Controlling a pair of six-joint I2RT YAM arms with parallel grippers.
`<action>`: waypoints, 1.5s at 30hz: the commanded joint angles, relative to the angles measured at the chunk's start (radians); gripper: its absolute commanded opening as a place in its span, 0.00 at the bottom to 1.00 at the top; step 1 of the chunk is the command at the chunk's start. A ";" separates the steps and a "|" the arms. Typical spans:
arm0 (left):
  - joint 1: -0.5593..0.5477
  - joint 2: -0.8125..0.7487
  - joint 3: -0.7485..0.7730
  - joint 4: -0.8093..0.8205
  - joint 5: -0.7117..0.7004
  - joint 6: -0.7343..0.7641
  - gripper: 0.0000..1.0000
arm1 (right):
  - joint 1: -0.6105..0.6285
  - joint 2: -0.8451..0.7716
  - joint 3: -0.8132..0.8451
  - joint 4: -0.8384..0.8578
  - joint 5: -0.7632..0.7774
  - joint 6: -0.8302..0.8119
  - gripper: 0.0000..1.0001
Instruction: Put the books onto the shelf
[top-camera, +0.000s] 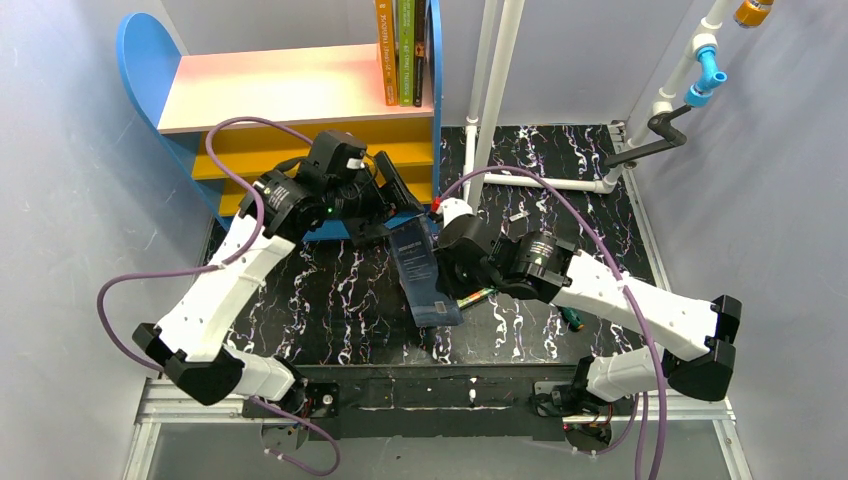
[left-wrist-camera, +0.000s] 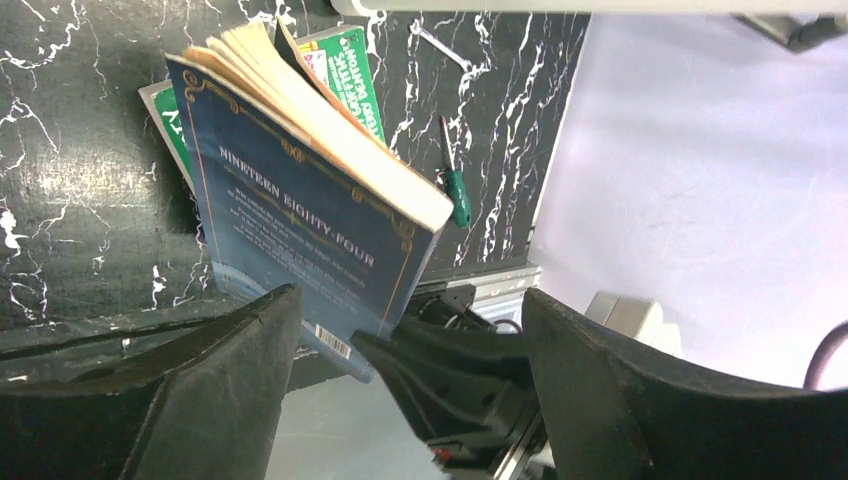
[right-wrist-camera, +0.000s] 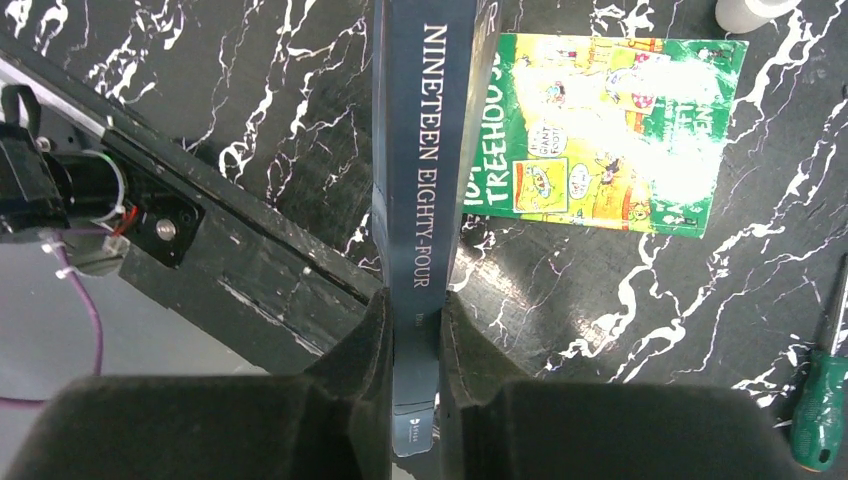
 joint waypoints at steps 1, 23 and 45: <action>0.053 0.036 0.098 -0.137 0.049 -0.050 0.80 | 0.037 -0.041 0.003 0.129 0.067 -0.069 0.01; 0.087 0.103 -0.040 -0.155 0.237 -0.023 0.44 | 0.102 -0.044 -0.035 0.177 0.215 -0.163 0.01; 0.114 0.068 0.053 -0.138 0.152 0.177 0.00 | 0.104 -0.135 -0.091 0.181 0.255 -0.102 0.73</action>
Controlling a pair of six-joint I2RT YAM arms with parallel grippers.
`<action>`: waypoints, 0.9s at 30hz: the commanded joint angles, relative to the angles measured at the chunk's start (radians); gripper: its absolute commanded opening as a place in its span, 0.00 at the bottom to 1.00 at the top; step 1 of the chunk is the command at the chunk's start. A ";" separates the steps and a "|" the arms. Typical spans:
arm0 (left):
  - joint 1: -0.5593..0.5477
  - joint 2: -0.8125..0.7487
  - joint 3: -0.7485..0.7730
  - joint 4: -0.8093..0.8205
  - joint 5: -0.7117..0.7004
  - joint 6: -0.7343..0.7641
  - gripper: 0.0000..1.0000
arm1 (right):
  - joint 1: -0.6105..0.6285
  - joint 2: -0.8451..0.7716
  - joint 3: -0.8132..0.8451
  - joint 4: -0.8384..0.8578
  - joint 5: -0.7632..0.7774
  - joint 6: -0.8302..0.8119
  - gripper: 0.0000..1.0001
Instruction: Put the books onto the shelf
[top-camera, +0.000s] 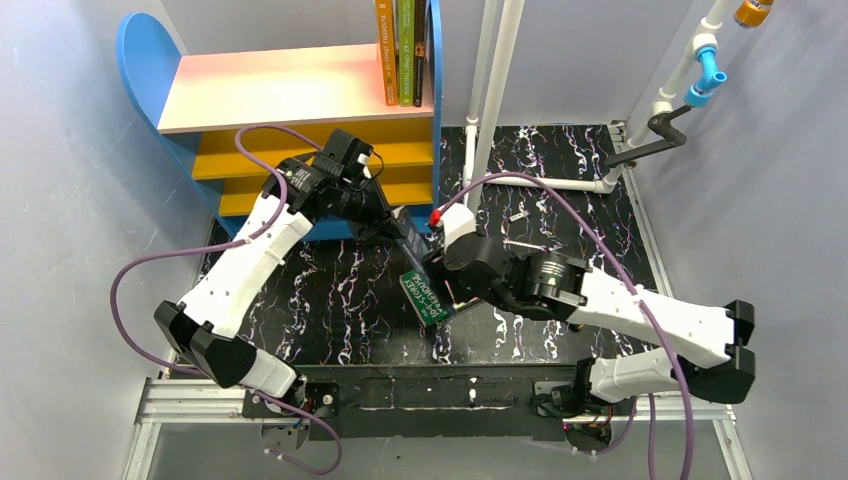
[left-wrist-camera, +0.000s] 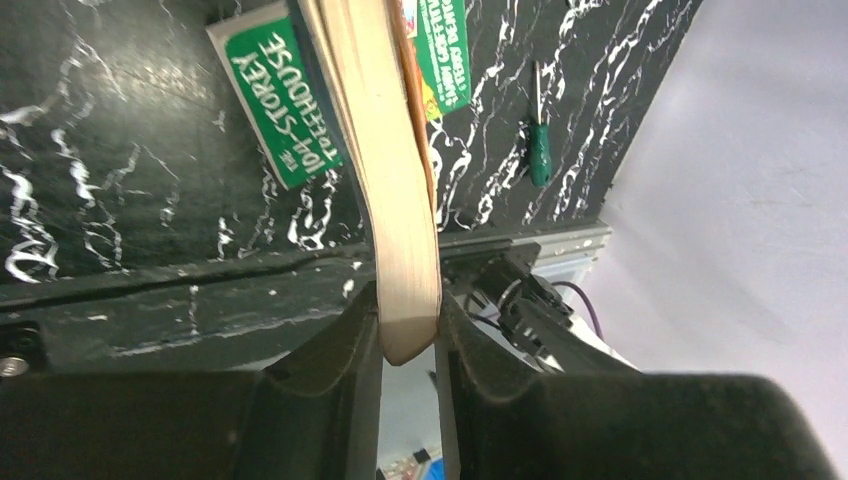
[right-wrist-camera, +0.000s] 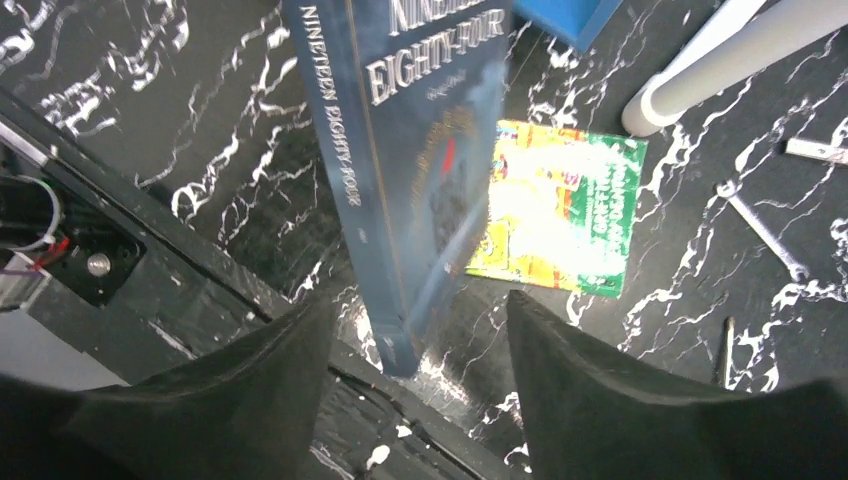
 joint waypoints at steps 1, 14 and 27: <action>0.013 -0.042 0.093 -0.032 -0.035 0.110 0.00 | -0.007 -0.081 -0.025 0.085 0.028 0.061 0.77; 0.013 -0.094 0.104 -0.021 0.047 0.443 0.00 | -0.109 -0.241 -0.218 0.326 -0.166 0.221 0.84; 0.013 -0.275 -0.006 0.186 0.506 0.604 0.00 | -0.593 -0.376 -0.437 0.565 -0.962 0.282 0.86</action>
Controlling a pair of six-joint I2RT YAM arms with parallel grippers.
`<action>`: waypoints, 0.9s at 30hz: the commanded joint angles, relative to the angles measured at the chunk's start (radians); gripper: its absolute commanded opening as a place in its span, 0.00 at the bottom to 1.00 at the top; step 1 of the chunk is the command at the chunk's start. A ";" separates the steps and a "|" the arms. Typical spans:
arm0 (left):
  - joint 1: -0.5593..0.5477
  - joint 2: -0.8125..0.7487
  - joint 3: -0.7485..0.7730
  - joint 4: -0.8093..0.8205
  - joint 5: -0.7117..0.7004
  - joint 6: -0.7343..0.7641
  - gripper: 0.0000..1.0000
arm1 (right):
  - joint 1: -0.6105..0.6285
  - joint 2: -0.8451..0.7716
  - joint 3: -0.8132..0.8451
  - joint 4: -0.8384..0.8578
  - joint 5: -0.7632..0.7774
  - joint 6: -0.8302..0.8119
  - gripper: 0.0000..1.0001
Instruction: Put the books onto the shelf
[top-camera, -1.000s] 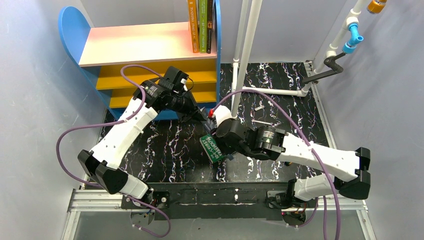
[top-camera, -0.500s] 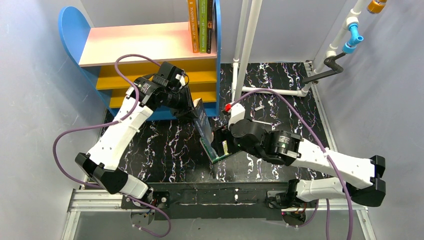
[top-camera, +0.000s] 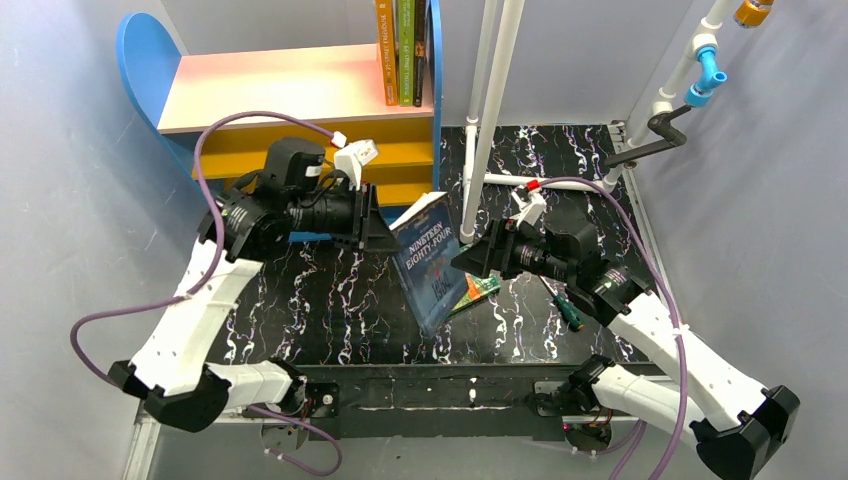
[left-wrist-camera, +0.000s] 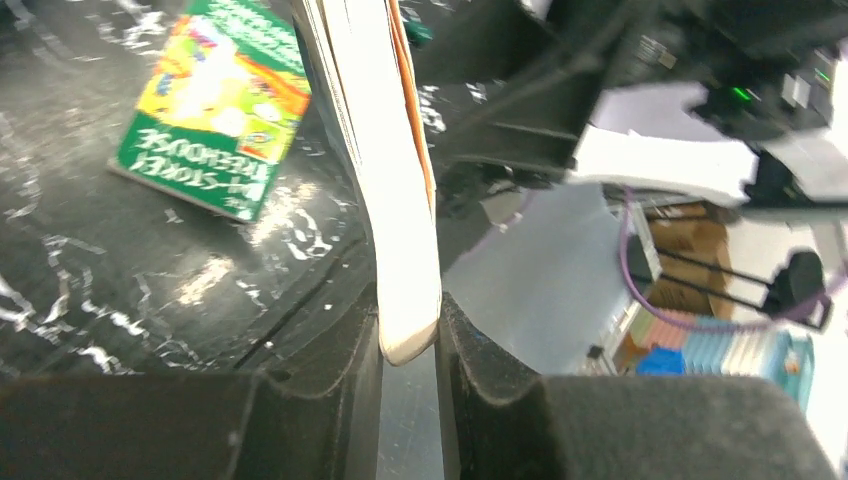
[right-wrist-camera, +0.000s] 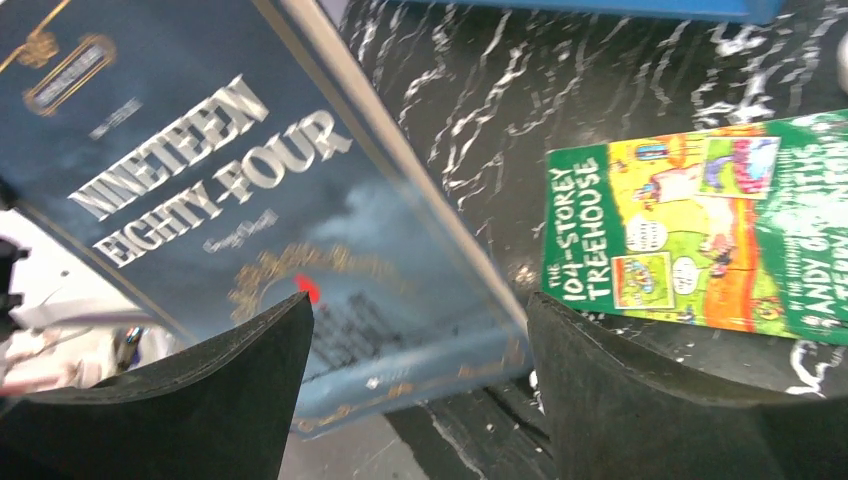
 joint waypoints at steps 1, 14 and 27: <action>-0.002 -0.063 -0.004 0.096 0.250 0.050 0.00 | -0.040 0.000 0.011 0.103 -0.285 -0.044 0.86; -0.002 -0.069 0.096 0.107 0.544 0.145 0.00 | -0.100 0.091 0.040 0.349 -0.856 -0.087 0.87; -0.002 -0.029 0.189 0.111 0.584 0.141 0.00 | -0.108 0.088 0.004 0.618 -1.013 0.072 0.66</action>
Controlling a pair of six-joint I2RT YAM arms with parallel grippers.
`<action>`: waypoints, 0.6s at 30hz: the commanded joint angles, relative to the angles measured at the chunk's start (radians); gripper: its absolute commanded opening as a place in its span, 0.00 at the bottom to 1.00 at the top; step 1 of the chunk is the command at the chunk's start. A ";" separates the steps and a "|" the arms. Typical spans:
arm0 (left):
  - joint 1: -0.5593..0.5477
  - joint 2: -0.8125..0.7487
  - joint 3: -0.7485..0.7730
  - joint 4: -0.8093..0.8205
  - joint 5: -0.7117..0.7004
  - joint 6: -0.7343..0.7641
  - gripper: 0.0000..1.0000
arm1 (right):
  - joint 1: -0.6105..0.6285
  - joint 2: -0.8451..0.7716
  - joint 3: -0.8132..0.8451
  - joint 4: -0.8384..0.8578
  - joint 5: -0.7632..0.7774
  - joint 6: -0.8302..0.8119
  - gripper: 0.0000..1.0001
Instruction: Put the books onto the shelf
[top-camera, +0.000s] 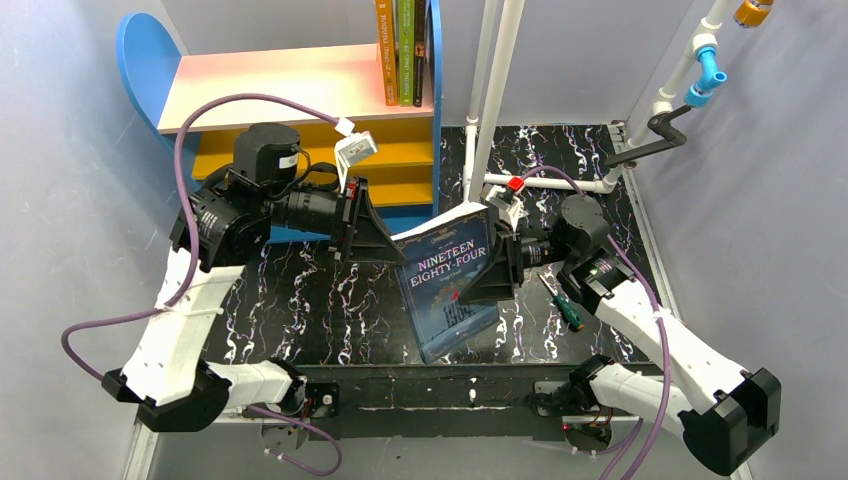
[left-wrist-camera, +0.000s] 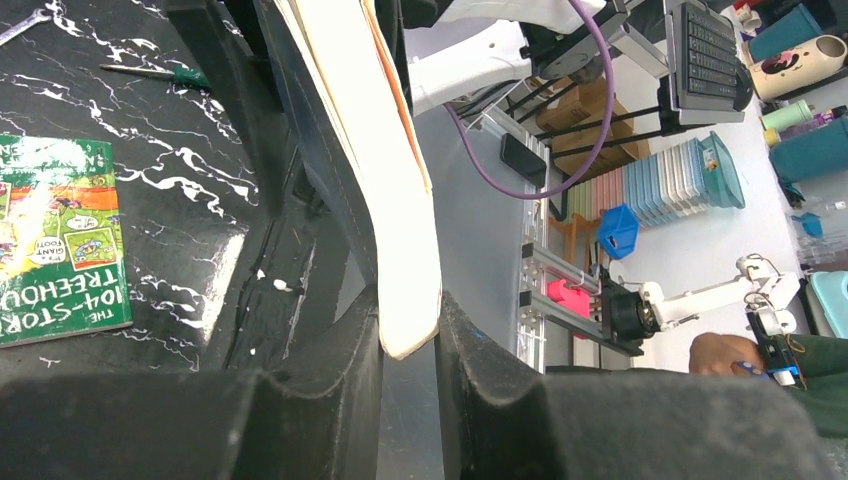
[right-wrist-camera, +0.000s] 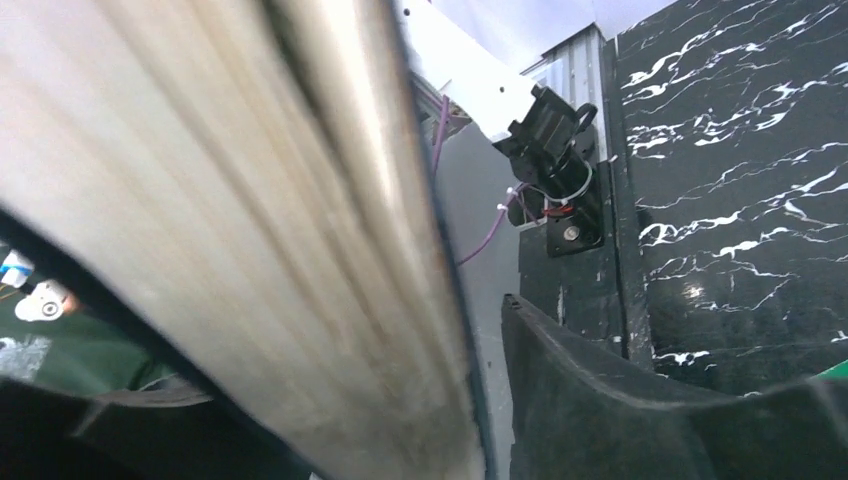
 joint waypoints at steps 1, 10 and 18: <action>0.002 -0.001 0.045 0.057 0.083 -0.011 0.00 | -0.010 -0.013 0.038 0.055 -0.096 0.012 0.59; 0.002 0.005 0.063 0.021 0.031 0.000 0.00 | -0.035 -0.007 0.055 -0.060 -0.084 -0.016 0.01; 0.002 0.021 0.101 -0.038 -0.249 0.001 0.67 | -0.047 -0.060 0.043 -0.119 0.158 0.014 0.01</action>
